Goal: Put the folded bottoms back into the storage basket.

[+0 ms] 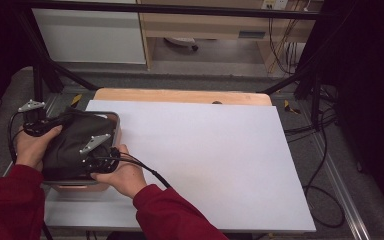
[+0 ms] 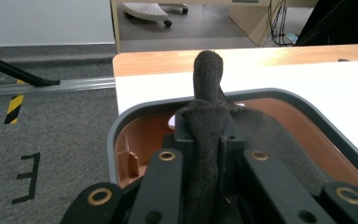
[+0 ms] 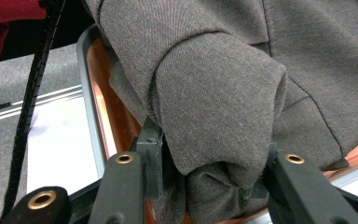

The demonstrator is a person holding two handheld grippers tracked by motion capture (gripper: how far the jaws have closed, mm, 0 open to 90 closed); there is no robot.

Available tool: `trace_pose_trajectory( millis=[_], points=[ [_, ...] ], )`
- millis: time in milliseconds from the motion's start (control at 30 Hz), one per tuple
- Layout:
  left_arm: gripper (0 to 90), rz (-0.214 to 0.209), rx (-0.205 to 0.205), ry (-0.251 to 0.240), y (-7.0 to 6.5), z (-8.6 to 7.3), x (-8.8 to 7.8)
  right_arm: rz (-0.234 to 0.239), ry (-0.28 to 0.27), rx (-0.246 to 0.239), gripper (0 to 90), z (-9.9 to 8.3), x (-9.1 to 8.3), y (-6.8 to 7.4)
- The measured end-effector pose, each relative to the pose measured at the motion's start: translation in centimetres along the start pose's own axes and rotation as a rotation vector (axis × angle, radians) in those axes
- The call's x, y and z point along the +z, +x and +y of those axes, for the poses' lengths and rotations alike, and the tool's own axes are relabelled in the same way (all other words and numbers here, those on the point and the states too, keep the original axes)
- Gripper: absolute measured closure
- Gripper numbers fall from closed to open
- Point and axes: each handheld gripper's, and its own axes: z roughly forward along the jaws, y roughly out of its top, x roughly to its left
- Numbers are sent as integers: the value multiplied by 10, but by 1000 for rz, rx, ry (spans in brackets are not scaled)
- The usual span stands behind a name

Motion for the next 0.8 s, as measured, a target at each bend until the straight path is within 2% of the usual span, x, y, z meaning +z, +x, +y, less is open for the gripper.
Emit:
trace_pose_trajectory(
  millis=[233,267,300,333,367,400,433,467,500,533,567,600,667,733,800],
  points=[
    [786,20,2,25,0,-2,3,-2,6,7,569,1,1,1],
    [750,32,5,22,-1,-2,3,-4,6,12,543,1,1,1],
    [655,42,5,13,-2,-2,3,-12,2,16,490,2,0,2],
    [612,46,1,1,-3,-1,2,-16,3,16,454,2,0,2],
    [562,61,-14,-29,-6,2,0,-19,6,17,405,3,-1,2],
    [511,61,-14,-29,-6,2,0,-19,6,17,405,3,-1,2],
    [511,69,-32,-48,-8,4,-2,-21,3,22,359,3,-3,3],
    [468,69,-40,-61,-11,6,-4,-25,6,26,306,4,-6,3],
    [437,70,-36,-68,-12,8,-5,-29,10,25,240,5,-10,4],
    [421,73,-27,-74,-15,10,-6,-33,7,29,210,6,-13,5],
    [421,77,-20,-77,-18,11,-7,-33,7,29,210,6,-13,5],
    [385,80,-12,-76,-22,13,-7,-48,8,24,159,8,-18,4],
    [369,81,-2,-73,-27,16,-8,-58,5,19,144,8,-20,4],
    [307,83,2,-67,-33,18,-9,-86,6,12,107,9,-25,3],
    [246,86,6,-56,-38,19,-10,-94,-3,13,90,8,-29,1]
  ],
)
